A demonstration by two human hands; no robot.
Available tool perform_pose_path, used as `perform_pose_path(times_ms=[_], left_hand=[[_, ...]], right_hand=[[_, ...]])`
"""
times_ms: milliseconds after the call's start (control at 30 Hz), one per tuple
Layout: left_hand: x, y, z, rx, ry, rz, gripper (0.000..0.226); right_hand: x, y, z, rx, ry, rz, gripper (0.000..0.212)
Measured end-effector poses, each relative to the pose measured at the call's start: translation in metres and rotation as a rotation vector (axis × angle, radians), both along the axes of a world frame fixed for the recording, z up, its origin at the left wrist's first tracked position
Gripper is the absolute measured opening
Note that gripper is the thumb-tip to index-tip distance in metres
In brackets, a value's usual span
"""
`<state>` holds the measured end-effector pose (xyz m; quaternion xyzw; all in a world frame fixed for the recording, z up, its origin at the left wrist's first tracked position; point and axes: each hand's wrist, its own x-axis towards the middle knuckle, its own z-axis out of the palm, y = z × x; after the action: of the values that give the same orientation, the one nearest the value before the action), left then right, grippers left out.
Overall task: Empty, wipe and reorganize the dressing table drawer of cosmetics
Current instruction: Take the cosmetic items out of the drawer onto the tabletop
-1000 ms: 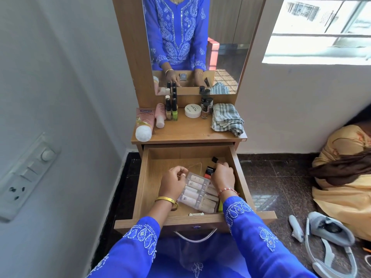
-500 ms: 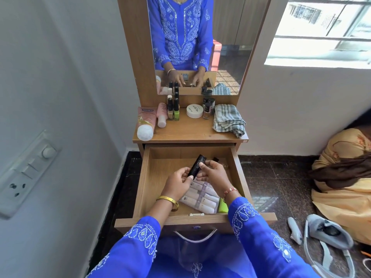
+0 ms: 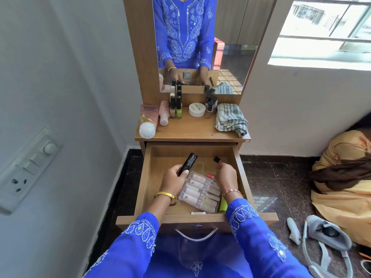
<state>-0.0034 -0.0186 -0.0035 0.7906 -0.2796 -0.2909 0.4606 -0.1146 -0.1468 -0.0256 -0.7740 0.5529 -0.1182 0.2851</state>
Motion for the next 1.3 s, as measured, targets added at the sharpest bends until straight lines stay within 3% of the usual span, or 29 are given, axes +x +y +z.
perform_pose_path(times_ms=[67, 167, 367, 600, 700, 767, 867, 967, 1100, 1300], left_hand=[[0.001, 0.0, 0.0, 0.005, 0.006, 0.022, 0.022], [0.001, 0.0, 0.001, 0.003, 0.01, 0.024, 0.021], [0.002, 0.0, 0.001, 0.0, 0.042, 0.032, 0.024], [0.004, -0.001, -0.002, -0.014, 0.085, 0.06, 0.029], [0.004, 0.001, -0.002, -0.015, 0.021, 0.034, 0.027], [0.004, 0.001, -0.002, -0.015, 0.006, 0.028, 0.026], [0.006, -0.001, -0.001, -0.05, 0.125, 0.05, 0.022], [0.006, -0.002, 0.004, -0.183, 0.416, 0.078, 0.018], [0.006, 0.0, 0.008, -0.264, 0.574, 0.123, 0.024], [0.006, 0.003, 0.014, -0.338, 0.836, 0.194, 0.037]], right_hand=[[0.001, 0.002, -0.004, -0.038, 0.18, 0.115, 0.028], [0.004, 0.005, -0.006, -0.073, 0.293, 0.189, 0.03], [0.003, 0.006, 0.0, -0.073, 0.375, 0.218, 0.035], [0.007, 0.013, 0.003, -0.089, 0.29, 0.292, 0.024], [0.01, 0.014, 0.003, -0.133, 0.132, 0.301, 0.019], [0.012, 0.014, 0.004, -0.049, -0.097, 0.242, 0.016], [0.012, 0.019, 0.016, 0.305, -0.538, 0.107, 0.017], [0.009, 0.019, 0.024, 0.653, -0.789, 0.003, 0.019], [0.009, 0.016, 0.029, 0.971, -0.936, -0.038, 0.026], [0.005, 0.017, 0.032, 1.115, -0.988, -0.011, 0.031]])
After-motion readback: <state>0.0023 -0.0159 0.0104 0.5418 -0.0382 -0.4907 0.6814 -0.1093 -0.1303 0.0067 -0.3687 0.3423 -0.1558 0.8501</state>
